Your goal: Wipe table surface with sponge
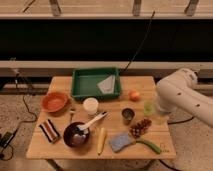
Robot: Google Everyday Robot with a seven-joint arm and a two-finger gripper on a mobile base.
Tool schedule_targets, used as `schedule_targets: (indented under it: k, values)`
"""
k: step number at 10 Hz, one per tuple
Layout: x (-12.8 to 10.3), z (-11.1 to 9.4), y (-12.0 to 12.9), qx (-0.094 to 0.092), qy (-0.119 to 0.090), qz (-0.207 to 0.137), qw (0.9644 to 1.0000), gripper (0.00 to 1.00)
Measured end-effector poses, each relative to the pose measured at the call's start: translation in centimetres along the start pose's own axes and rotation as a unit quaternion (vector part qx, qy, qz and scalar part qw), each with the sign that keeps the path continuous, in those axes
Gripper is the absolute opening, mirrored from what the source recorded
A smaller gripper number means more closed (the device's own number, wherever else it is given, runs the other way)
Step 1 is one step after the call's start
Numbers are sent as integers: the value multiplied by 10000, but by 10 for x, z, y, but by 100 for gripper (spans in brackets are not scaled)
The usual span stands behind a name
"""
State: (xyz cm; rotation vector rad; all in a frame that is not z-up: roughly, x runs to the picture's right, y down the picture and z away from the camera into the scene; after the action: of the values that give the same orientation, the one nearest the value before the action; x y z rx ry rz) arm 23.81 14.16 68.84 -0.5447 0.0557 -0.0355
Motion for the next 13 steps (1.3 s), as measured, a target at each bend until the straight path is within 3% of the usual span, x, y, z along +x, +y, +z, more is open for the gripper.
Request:
schedule_targets:
  k: [5,13]
  values:
    - [-57,49,18,-280,0,-685,9973,65]
    - [-92,99,50,-950,-330,-1128,9885,65]
